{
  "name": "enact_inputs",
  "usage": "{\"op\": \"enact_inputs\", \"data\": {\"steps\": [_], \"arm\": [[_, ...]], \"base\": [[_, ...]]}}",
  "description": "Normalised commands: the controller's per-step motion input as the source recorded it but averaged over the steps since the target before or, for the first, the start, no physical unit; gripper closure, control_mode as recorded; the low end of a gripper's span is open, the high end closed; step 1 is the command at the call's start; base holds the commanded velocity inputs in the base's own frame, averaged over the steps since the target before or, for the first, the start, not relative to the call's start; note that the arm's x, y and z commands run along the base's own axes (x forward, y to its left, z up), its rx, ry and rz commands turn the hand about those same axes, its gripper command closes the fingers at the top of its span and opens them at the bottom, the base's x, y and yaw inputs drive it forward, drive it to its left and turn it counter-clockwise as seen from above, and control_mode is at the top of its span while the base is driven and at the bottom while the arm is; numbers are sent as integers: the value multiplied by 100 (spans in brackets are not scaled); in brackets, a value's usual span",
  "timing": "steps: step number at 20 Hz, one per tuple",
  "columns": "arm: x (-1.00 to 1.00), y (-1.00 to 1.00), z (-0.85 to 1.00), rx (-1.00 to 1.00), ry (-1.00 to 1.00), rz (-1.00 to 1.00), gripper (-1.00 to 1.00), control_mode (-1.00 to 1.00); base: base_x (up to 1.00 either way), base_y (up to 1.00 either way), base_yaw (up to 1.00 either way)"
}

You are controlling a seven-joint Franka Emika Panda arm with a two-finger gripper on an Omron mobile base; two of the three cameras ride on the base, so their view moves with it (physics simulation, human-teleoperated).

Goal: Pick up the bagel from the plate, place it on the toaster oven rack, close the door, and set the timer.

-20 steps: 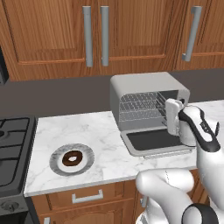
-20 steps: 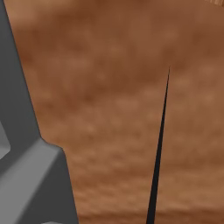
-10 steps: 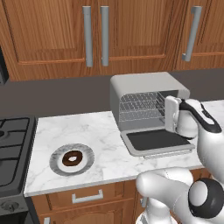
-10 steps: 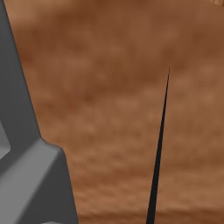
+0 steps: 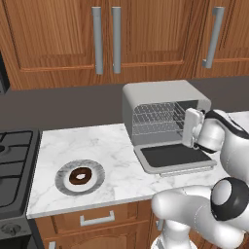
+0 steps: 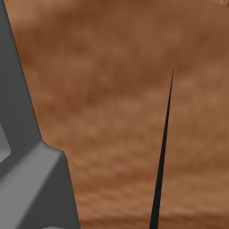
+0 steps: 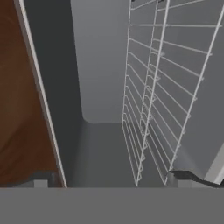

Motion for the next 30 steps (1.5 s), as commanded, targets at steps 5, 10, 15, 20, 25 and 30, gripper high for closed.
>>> {"op": "enact_inputs", "data": {"steps": [5,10,15,20,25,30], "arm": [[32,-2,-5,1,0,0,-100,-100],[32,0,-7,0,0,0,-100,-100],[20,0,-21,1,0,0,-100,-100],[23,0,-21,0,0,0,-100,-100],[31,0,-5,0,0,0,-100,-100],[19,0,-6,0,0,0,-100,-100]], "base": [[0,0,0],[0,0,0],[0,0,0],[0,0,0],[0,0,0],[0,0,0]]}}
